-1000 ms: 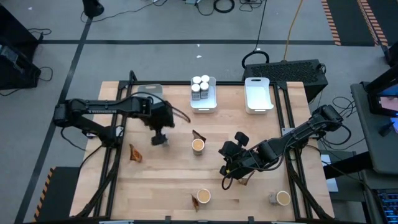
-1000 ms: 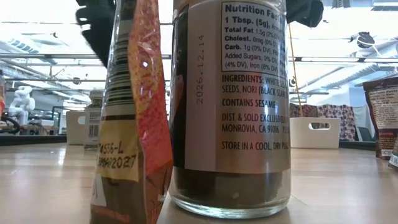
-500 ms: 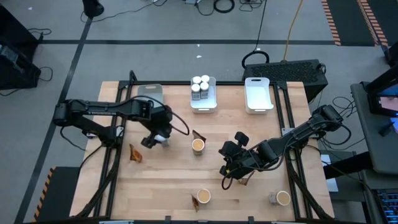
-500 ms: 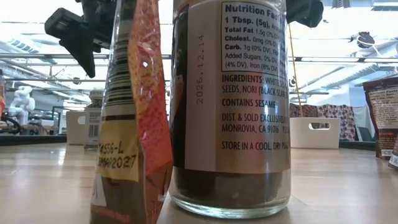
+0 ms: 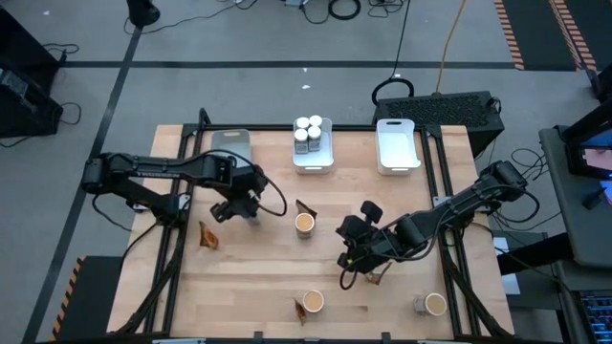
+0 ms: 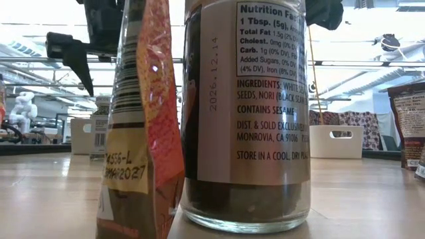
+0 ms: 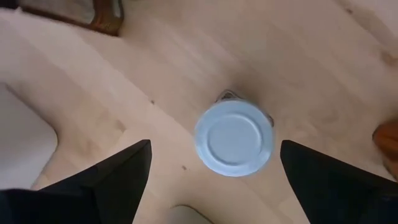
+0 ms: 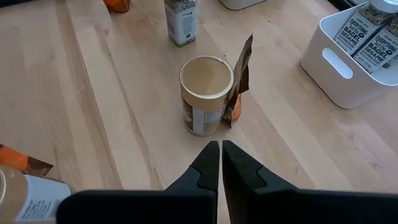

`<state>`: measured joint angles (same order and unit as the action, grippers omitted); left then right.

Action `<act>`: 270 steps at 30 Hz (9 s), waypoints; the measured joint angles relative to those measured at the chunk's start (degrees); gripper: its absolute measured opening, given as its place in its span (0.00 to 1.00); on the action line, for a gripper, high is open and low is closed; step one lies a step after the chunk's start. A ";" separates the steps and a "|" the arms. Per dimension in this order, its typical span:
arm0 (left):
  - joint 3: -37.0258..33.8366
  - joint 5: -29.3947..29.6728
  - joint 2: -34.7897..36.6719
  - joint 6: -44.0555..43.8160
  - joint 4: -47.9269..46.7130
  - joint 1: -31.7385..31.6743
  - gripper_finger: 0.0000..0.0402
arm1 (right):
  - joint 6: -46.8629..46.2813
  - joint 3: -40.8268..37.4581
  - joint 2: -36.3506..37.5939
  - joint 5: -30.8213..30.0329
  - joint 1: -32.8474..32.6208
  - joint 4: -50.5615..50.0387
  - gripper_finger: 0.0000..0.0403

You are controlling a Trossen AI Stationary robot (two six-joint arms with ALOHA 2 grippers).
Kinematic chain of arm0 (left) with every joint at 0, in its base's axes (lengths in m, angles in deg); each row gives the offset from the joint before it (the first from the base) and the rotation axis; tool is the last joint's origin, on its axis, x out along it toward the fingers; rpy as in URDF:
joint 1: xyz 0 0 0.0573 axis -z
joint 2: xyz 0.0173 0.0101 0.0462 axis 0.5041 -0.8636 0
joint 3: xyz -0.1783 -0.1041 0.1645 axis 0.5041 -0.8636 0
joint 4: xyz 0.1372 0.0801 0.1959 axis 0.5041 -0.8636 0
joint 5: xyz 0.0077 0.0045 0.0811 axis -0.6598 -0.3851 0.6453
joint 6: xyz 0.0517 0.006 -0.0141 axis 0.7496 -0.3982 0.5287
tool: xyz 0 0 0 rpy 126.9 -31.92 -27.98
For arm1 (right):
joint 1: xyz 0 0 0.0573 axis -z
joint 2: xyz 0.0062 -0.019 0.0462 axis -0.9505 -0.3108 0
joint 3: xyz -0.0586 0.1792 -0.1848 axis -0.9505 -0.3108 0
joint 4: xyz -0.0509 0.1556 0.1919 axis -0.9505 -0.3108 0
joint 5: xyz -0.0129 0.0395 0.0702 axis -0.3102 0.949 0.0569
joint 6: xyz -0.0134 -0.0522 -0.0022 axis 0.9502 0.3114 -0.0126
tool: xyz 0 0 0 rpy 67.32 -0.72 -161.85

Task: Sort spices by type
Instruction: Put the white seasoning bottle into the left white bin

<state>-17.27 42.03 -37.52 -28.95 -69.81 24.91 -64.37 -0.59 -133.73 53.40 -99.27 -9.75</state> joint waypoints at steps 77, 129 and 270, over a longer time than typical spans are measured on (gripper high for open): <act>-0.04 1.36 -8.96 -115.19 2.38 -1.42 0.57 | -2.54 0.00 0.00 -0.02 -0.87 -2.50 0.00; 8.22 1.19 -8.74 -57.45 -3.90 -1.75 0.80 | -2.30 0.00 0.00 -1.77 -0.87 -5.66 0.00; 32.72 6.36 -34.14 -29.65 13.39 -21.67 0.65 | -10.55 0.00 0.00 1.43 1.63 -9.45 0.00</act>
<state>15.45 48.40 -71.66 -58.60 -56.42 3.24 -74.92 -0.59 -133.73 54.83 -97.64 -19.20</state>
